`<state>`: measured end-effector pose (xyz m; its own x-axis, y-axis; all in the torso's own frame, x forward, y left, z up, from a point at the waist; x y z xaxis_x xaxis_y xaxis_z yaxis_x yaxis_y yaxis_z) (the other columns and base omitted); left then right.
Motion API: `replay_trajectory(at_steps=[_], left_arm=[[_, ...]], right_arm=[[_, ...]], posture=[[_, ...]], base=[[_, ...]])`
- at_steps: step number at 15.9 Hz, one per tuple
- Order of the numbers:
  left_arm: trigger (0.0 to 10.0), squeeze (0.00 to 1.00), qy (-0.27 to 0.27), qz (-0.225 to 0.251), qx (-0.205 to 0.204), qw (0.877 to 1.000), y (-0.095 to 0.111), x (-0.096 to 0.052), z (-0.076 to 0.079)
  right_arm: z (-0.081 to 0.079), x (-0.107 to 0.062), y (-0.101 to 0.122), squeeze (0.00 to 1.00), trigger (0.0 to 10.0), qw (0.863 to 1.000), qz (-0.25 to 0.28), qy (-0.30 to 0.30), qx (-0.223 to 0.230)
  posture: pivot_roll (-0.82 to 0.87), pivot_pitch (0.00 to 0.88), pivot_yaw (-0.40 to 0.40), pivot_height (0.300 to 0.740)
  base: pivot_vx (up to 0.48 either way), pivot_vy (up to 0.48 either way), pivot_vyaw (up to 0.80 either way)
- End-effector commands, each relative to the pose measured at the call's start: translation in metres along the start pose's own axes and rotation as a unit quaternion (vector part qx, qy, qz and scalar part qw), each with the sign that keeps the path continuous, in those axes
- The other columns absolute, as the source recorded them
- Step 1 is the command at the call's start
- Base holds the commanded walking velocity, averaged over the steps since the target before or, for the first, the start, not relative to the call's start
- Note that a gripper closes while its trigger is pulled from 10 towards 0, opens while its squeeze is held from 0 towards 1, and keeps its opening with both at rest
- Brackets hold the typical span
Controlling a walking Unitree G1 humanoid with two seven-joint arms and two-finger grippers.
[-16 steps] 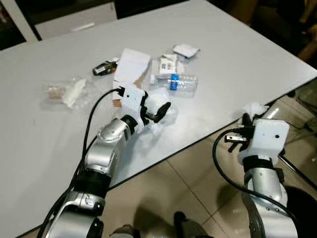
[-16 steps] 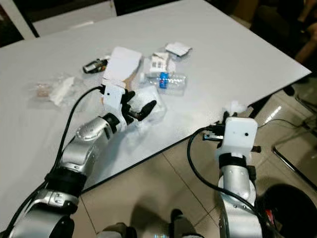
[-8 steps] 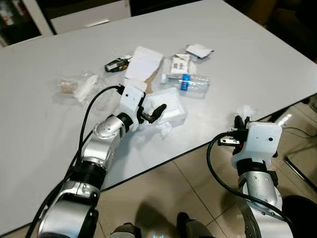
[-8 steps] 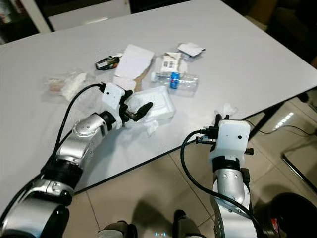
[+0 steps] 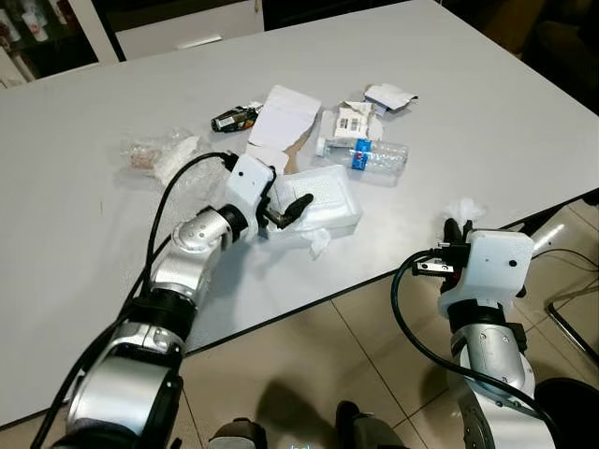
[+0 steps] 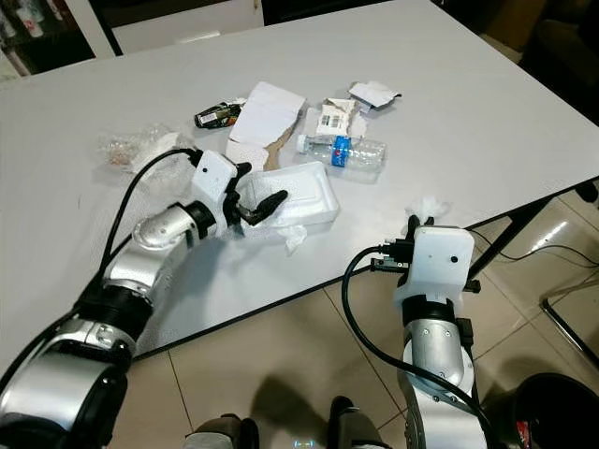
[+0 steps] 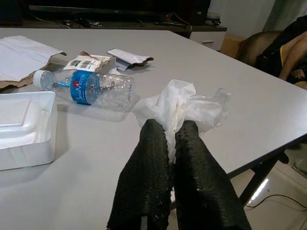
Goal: Picking trash to rubbish bin
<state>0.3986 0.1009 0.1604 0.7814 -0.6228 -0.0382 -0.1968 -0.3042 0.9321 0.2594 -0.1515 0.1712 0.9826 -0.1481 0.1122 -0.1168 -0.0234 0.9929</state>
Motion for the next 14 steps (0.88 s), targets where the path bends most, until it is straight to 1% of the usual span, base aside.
replay_trajectory(at_steps=[1, 2, 3, 5, 7, 8, 10, 11, 12, 14], left_arm=[[10.0, 0.0, -0.004, -0.003, 0.011, 1.0, 0.0, -0.001, -0.004], [10.0, 0.0, 0.016, -0.025, 0.008, 1.0, -0.007, -0.003, -0.011], [10.0, 0.0, 0.024, -0.029, 0.003, 0.999, -0.009, -0.003, -0.013], [10.0, 0.0, 0.058, -0.037, -0.028, 0.997, -0.011, -0.005, -0.023], [10.0, 0.0, 0.072, -0.052, -0.034, 0.995, -0.016, -0.006, -0.027], [10.0, 0.0, 0.069, -0.062, -0.038, 0.995, -0.02, -0.007, -0.026], [10.0, 0.0, 0.055, -0.098, -0.042, 0.993, -0.034, -0.009, -0.019], [10.0, 0.0, 0.053, -0.102, -0.043, 0.992, -0.035, -0.009, -0.018], [10.0, 0.0, 0.045, -0.135, -0.047, 0.989, -0.048, -0.012, -0.013], [10.0, 0.0, 0.039, -0.145, -0.056, 0.987, -0.054, -0.014, -0.008]], right_arm=[[-0.001, -0.001, -0.001, 0.0, 10.0, 1.0, -0.004, 0.001, -0.001], [-0.002, -0.001, -0.001, 0.0, 10.0, 1.0, -0.003, 0.002, -0.002], [-0.002, 0.0, 0.0, 0.0, 10.0, 1.0, -0.003, 0.002, -0.002], [-0.002, 0.0, -0.001, 0.0, 10.0, 1.0, -0.002, 0.001, -0.002], [-0.003, 0.001, -0.001, 0.0, 10.0, 1.0, -0.003, 0.003, -0.002], [-0.003, 0.001, -0.001, 0.0, 10.0, 1.0, -0.003, 0.004, -0.002], [-0.004, 0.002, -0.001, 0.0, 10.0, 1.0, -0.002, 0.005, -0.002], [-0.004, 0.002, -0.001, 0.0, 10.0, 1.0, -0.002, 0.005, -0.002], [-0.004, 0.002, -0.001, 0.0, 10.0, 1.0, -0.002, 0.005, -0.003], [-0.004, 0.002, -0.001, 0.0, 10.0, 1.0, -0.003, 0.006, -0.002]], posture=[[0.11, 0.189, 0.053, 0.74], [0.12, 0.187, 0.054, 0.74], [0.12, 0.187, 0.054, 0.74], [0.12, 0.187, 0.054, 0.74], [0.12, 0.186, 0.054, 0.74], [0.12, 0.185, 0.053, 0.74], [0.12, 0.183, 0.054, 0.74], [0.12, 0.183, 0.054, 0.74], [0.12, 0.185, 0.056, 0.74], [0.12, 0.186, 0.057, 0.74]], base=[[0.0, 0.0, 0.0], [0.0, 0.0, 0.0], [0.0, 0.0, 0.0], [0.0, 0.0, 0.0], [0.0, 0.0, 0.0], [0.0, 0.0, 0.0], [0.0, 0.0, 0.0], [0.0, 0.0, 0.0], [0.0, 0.0, 0.0], [0.0, 0.0, 0.0]])
Point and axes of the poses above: a point about 5 cm out from each wrist's last joint towards the gripper, its own x axis pointing out of the wrist towards the gripper, its own y axis along the axis of the wrist's last joint, z = x × y, the point moved 3 cm from there along x, pointing out of the wrist towards the gripper, and after that the axes turned 7 degrees about x, right-handed, at the moved point
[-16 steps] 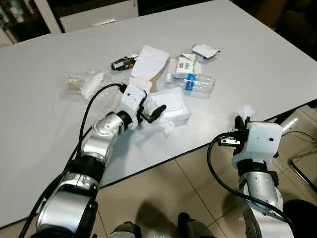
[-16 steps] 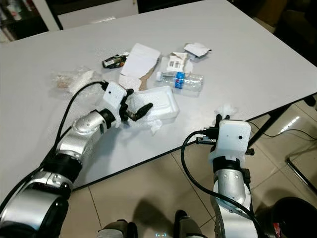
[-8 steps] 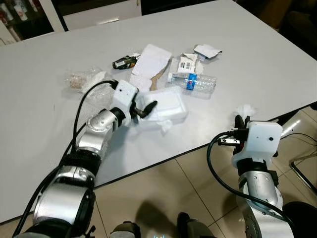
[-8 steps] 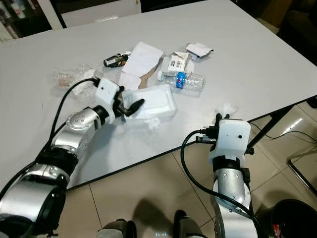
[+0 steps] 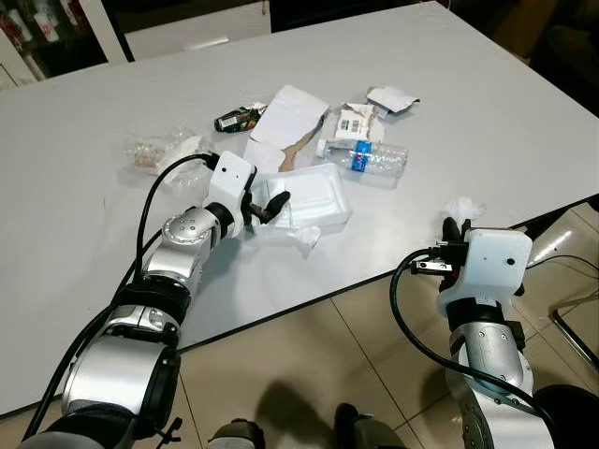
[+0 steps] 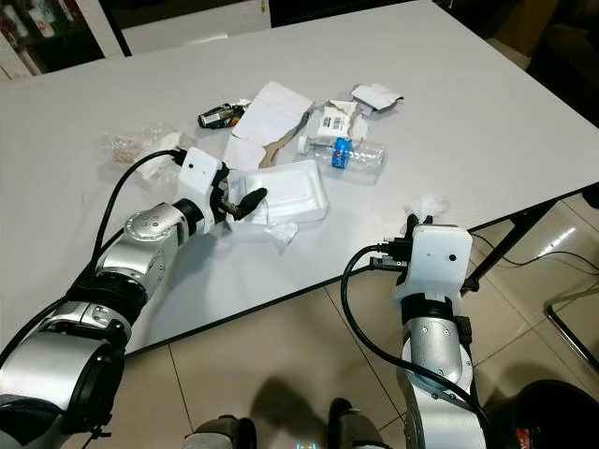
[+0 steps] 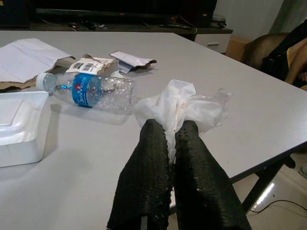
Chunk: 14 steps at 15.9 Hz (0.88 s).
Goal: Picking trash to rubbish bin
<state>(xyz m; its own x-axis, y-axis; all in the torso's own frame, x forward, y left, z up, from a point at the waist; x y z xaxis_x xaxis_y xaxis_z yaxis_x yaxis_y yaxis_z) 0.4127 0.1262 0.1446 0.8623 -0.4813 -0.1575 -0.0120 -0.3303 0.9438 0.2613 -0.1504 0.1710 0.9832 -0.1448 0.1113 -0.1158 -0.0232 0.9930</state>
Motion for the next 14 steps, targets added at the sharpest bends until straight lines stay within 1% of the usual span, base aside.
replay_trajectory(at_steps=[1, 3, 4, 5, 7, 8, 9, 10, 11, 14], left_arm=[[10.0, 0.0, -0.023, -0.081, -0.024, 0.996, -0.043, -0.008, 0.014], [10.0, 0.0, -0.034, -0.091, -0.038, 0.995, -0.05, -0.01, 0.02], [10.0, 0.0, -0.051, -0.113, -0.036, 0.992, -0.061, -0.013, 0.028], [10.0, 0.0, -0.058, -0.124, -0.04, 0.99, -0.067, -0.015, 0.031], [10.0, 0.0, -0.072, -0.162, -0.044, 0.983, -0.084, -0.022, 0.037], [8.4, 0.0, -0.077, -0.171, -0.049, 0.981, -0.089, -0.025, 0.038], [3.7, 0.0, -0.087, -0.178, -0.049, 0.979, -0.091, -0.026, 0.04], [1.1, 0.0, -0.094, -0.182, -0.048, 0.978, -0.092, -0.027, 0.042], [0.0, 0.0, -0.097, -0.181, -0.051, 0.977, -0.092, -0.027, 0.043], [0.0, 0.0, -0.107, -0.175, -0.061, 0.977, -0.091, -0.027, 0.046]], right_arm=[[-0.003, 0.0, -0.002, 0.0, 10.0, 1.0, -0.004, 0.003, -0.001], [-0.003, 0.0, -0.002, 0.0, 10.0, 1.0, -0.005, 0.003, -0.001], [-0.004, 0.0, -0.003, 0.0, 10.0, 1.0, -0.007, 0.004, -0.001], [-0.004, 0.0, -0.004, 0.0, 10.0, 1.0, -0.008, 0.004, 0.0], [-0.004, 0.001, -0.004, 0.0, 10.0, 1.0, -0.009, 0.003, 0.0], [-0.004, 0.001, -0.005, 0.0, 10.0, 1.0, -0.01, 0.003, 0.0], [-0.004, 0.0, -0.005, 0.0, 10.0, 1.0, -0.012, 0.003, 0.001], [-0.004, 0.0, -0.006, 0.0, 10.0, 1.0, -0.013, 0.004, 0.001], [-0.004, 0.0, -0.007, 0.0, 10.0, 1.0, -0.013, 0.004, 0.002], [-0.005, 0.001, -0.008, 0.0, 10.0, 1.0, -0.016, 0.007, 0.004]], posture=[[0.12, 0.187, 0.059, 0.74], [0.12, 0.188, 0.06, 0.74], [0.12, 0.189, 0.061, 0.74], [0.12, 0.189, 0.061, 0.74], [0.12, 0.188, 0.065, 0.74], [0.12, 0.188, 0.065, 0.74], [0.12, 0.188, 0.065, 0.74], [0.12, 0.189, 0.068, 0.74], [0.12, 0.189, 0.068, 0.74], [0.12, 0.189, 0.067, 0.74]], base=[[0.0, 0.0, 0.0], [0.0, 0.0, 0.0], [0.0, 0.0, 0.0], [0.0, 0.0, 0.0], [0.0, 0.0, 0.0], [0.0, 0.0, 0.0], [0.0, 0.0, 0.0], [0.0, 0.0, 0.0], [0.0, 0.0, 0.0], [0.0, 0.0, 0.0]])
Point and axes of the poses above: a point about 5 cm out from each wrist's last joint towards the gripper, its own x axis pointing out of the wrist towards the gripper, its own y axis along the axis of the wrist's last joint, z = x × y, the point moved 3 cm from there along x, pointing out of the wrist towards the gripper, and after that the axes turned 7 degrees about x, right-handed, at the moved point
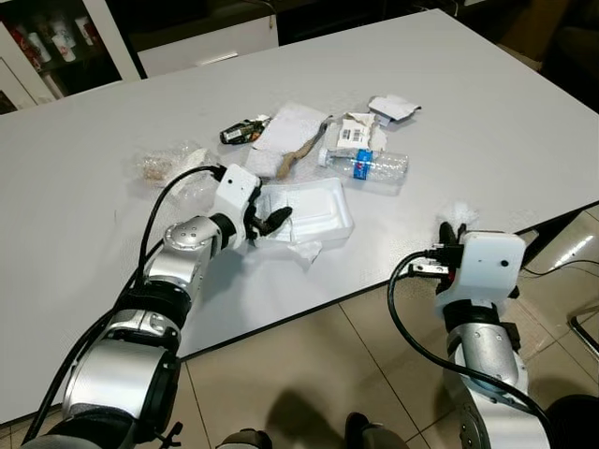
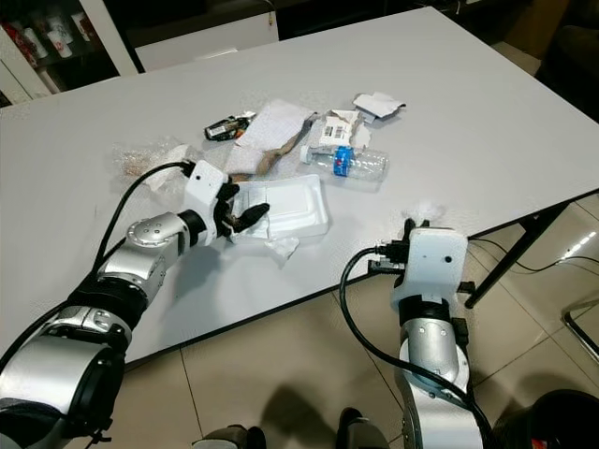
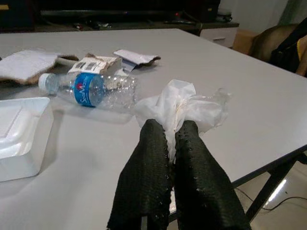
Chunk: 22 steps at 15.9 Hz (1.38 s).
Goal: Picking trash to rubbish bin
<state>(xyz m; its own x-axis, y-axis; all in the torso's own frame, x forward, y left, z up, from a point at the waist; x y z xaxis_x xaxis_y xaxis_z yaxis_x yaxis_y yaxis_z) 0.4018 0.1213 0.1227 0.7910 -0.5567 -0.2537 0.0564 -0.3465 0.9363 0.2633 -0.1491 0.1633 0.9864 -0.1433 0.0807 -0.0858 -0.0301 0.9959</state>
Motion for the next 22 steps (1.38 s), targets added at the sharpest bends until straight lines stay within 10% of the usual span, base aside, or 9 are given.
replay_trajectory(at_steps=[1, 7, 17, 22], left_arm=[[0.0, 0.0, -0.045, -0.137, -0.072, 0.987, -0.074, -0.015, 0.031], [0.0, 0.0, -0.007, -0.118, -0.183, 0.976, -0.071, -0.012, 0.028], [0.0, 0.0, 0.026, -0.114, -0.252, 0.961, -0.072, -0.011, 0.025], [0.0, 0.0, 0.026, -0.006, -0.253, 0.967, -0.029, 0.001, 0.017]], right_arm=[[-0.004, 0.0, 0.0, 0.0, 10.0, 1.0, -0.002, 0.007, 0.004], [-0.006, 0.002, -0.002, 0.0, 10.0, 1.0, -0.005, 0.015, 0.006], [-0.004, 0.005, -0.003, 0.0, 10.0, 1.0, -0.006, 0.02, 0.006], [-0.004, 0.007, -0.002, 0.0, 10.0, 1.0, -0.004, 0.021, 0.005]], posture=[[0.13, 0.188, 0.064, 0.74], [0.13, 0.187, 0.055, 0.74], [0.13, 0.178, 0.044, 0.74], [0.13, 0.172, 0.038, 0.74]], base=[[0.0, 0.0, 0.0], [0.0, 0.0, 0.0], [0.0, 0.0, 0.0], [0.0, 0.0, 0.0]])
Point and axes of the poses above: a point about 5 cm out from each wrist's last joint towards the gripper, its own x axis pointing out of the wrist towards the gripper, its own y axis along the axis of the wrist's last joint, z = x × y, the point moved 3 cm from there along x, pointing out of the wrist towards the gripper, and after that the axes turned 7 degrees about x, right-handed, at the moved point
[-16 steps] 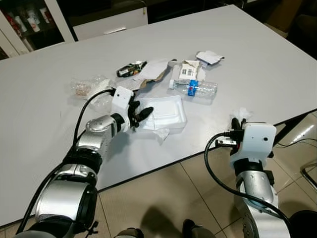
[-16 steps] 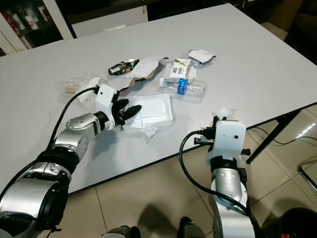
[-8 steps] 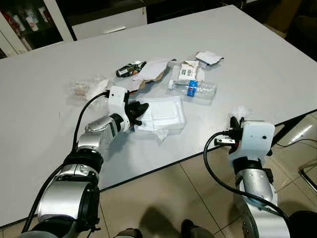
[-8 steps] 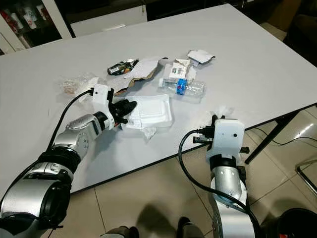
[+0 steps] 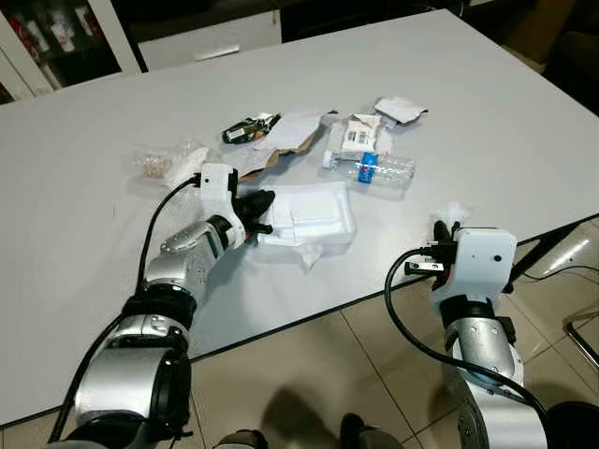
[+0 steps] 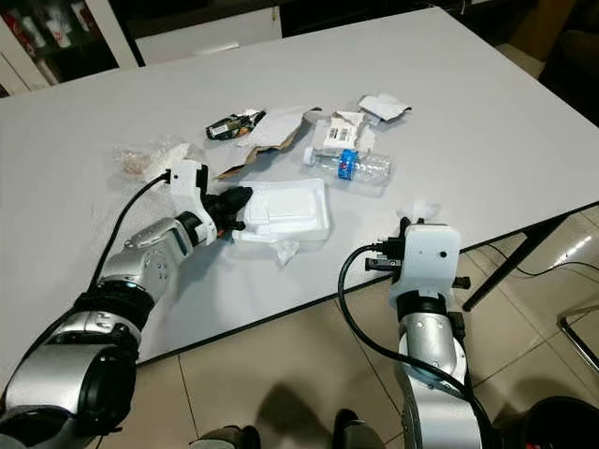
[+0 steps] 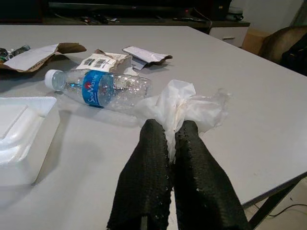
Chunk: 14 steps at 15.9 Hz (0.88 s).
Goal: Picking trash to rubbish bin
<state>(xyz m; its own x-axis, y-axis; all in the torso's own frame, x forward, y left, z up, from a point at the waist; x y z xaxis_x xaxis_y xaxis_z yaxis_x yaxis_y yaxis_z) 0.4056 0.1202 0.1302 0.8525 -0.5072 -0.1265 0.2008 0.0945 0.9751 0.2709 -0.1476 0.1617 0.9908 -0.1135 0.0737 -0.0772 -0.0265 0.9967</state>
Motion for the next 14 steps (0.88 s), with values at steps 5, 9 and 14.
replay_trajectory(at_steps=[5, 9, 14], left_arm=[[0.0, 0.0, -0.028, 0.062, 0.072, 0.995, 0.001, -0.001, 0.029], [0.0, 0.0, -0.051, 0.122, 0.101, 0.986, 0.024, 0.001, 0.053], [0.0, 0.0, -0.026, 0.209, 0.131, 0.969, 0.07, 0.0, 0.068]], right_arm=[[0.0, 0.003, 0.001, 0.0, 10.0, 1.0, 0.004, 0.008, 0.001], [0.001, 0.004, 0.002, 0.0, 10.0, 1.0, 0.007, 0.009, -0.004], [0.001, 0.004, 0.004, 0.0, 10.0, 1.0, 0.012, 0.01, -0.011]], posture=[[0.13, 0.164, 0.03, 0.74], [0.12, 0.157, 0.025, 0.74], [0.12, 0.15, 0.022, 0.74]], base=[[0.0, 0.0, 0.0], [0.0, 0.0, 0.0], [0.0, 0.0, 0.0]])
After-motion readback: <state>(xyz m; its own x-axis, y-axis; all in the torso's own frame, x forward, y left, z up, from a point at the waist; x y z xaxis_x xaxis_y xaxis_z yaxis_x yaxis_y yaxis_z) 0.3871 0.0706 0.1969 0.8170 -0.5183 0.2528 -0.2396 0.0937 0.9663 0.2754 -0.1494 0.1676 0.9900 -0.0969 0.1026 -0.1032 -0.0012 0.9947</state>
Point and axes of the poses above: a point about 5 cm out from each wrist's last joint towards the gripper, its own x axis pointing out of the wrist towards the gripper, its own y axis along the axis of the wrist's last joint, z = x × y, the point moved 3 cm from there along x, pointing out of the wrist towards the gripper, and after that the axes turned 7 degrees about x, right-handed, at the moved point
